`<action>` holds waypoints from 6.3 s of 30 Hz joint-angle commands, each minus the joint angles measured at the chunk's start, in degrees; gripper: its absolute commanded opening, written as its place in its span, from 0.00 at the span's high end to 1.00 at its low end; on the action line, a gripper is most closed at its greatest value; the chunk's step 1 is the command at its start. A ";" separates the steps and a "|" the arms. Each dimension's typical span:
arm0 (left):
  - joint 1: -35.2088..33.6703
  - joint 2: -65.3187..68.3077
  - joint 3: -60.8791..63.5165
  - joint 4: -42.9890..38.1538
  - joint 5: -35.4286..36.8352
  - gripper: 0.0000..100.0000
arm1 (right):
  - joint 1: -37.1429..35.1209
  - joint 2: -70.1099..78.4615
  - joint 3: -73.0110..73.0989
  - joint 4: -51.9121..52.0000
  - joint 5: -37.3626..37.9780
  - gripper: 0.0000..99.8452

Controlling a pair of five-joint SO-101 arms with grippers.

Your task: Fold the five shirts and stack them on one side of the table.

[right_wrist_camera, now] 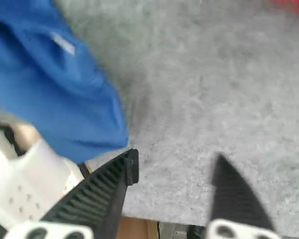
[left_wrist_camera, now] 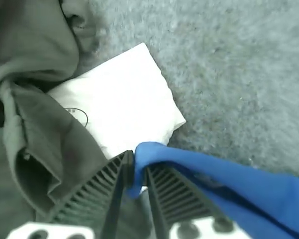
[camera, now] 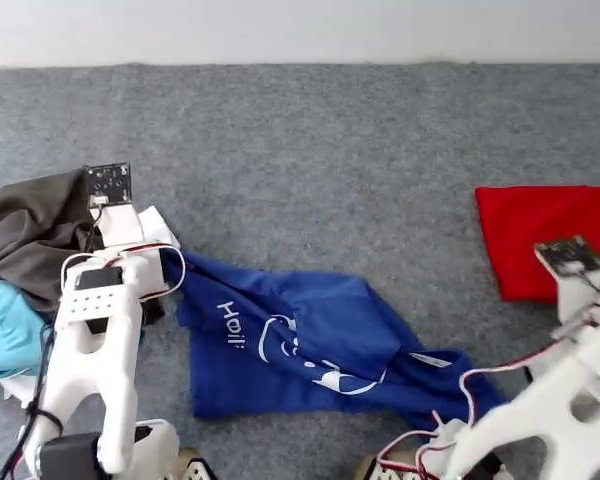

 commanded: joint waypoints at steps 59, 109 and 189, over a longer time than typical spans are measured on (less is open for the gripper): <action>0.18 2.29 -1.98 -0.97 -0.70 0.99 | -69.23 35.30 -8.00 -17.19 -40.35 0.94; 0.26 2.29 -2.07 -0.97 -0.88 0.99 | -59.74 36.97 -33.14 2.51 -36.13 0.99; 0.35 2.64 -2.33 -0.35 -0.88 0.99 | -57.89 103.78 -123.78 -20.70 -42.37 0.98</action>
